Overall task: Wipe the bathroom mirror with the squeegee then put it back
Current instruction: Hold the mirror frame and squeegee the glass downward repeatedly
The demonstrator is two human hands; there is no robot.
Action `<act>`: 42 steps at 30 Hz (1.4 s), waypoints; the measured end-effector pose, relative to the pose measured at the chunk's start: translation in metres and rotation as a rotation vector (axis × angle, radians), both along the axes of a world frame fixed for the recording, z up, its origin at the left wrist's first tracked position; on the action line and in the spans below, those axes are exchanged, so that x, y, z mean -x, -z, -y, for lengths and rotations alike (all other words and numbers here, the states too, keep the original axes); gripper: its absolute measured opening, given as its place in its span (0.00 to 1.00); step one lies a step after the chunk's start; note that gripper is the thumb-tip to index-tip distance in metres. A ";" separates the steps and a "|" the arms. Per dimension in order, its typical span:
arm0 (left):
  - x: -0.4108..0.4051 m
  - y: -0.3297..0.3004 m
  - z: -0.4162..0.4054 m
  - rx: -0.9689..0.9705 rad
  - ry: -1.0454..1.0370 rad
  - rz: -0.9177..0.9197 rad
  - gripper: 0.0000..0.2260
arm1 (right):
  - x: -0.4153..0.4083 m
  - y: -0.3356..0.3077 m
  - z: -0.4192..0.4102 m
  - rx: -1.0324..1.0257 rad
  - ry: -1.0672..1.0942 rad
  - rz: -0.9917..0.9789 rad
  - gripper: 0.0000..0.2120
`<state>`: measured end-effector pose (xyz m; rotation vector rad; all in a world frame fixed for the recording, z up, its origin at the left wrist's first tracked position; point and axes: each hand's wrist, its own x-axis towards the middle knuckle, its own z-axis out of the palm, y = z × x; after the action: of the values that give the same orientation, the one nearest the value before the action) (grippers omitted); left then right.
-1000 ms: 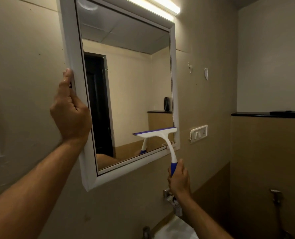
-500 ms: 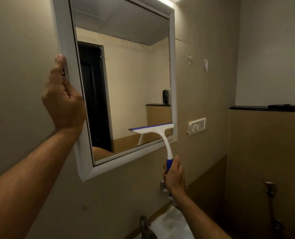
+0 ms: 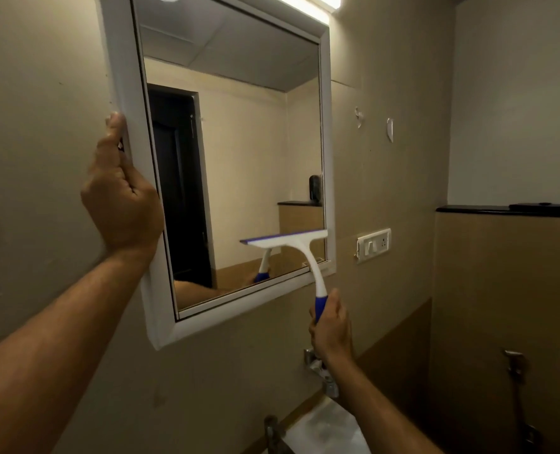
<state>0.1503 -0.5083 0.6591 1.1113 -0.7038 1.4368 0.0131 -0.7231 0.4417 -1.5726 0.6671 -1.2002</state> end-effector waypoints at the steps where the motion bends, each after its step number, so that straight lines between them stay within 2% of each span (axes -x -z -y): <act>1: 0.000 0.000 0.000 -0.003 0.005 0.001 0.19 | 0.001 0.012 -0.001 0.003 0.014 -0.020 0.25; 6: 0.001 -0.001 0.000 0.008 0.012 -0.007 0.18 | 0.012 0.028 -0.001 -0.028 0.053 -0.061 0.21; 9: 0.003 0.000 -0.001 -0.003 0.023 -0.010 0.19 | 0.015 0.011 0.005 -0.018 0.061 -0.035 0.25; 14: 0.002 0.000 0.000 -0.004 0.026 -0.004 0.18 | 0.005 -0.016 0.007 -0.018 0.068 0.021 0.26; 17: 0.002 0.000 0.001 0.007 0.025 -0.003 0.18 | 0.002 0.000 0.002 -0.037 0.059 -0.006 0.30; 20: 0.002 0.000 0.001 0.007 0.026 0.005 0.18 | 0.006 0.031 0.000 -0.003 0.062 -0.115 0.36; 22: 0.001 -0.001 0.001 0.008 0.025 0.001 0.18 | 0.012 0.044 0.002 0.001 0.065 -0.186 0.34; 24: 0.001 -0.001 0.000 0.011 0.016 -0.011 0.19 | 0.016 0.044 0.005 0.014 0.065 -0.207 0.35; 31: 0.005 -0.001 -0.002 -0.011 -0.013 -0.027 0.19 | 0.014 0.001 0.003 0.032 0.118 -0.033 0.26; 36: 0.011 0.000 -0.003 -0.016 -0.020 -0.046 0.19 | 0.010 0.022 -0.003 0.056 0.129 -0.101 0.22; 38: 0.013 0.000 -0.004 -0.019 -0.009 -0.048 0.19 | 0.015 0.033 -0.005 0.029 0.100 -0.138 0.25; 42: 0.017 -0.001 -0.004 -0.027 0.005 -0.040 0.19 | 0.022 0.035 -0.014 0.043 0.074 -0.126 0.43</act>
<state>0.1329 -0.5040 0.6602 1.1551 -0.6989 1.4011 -0.0088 -0.7091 0.4065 -1.6821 0.7917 -1.1839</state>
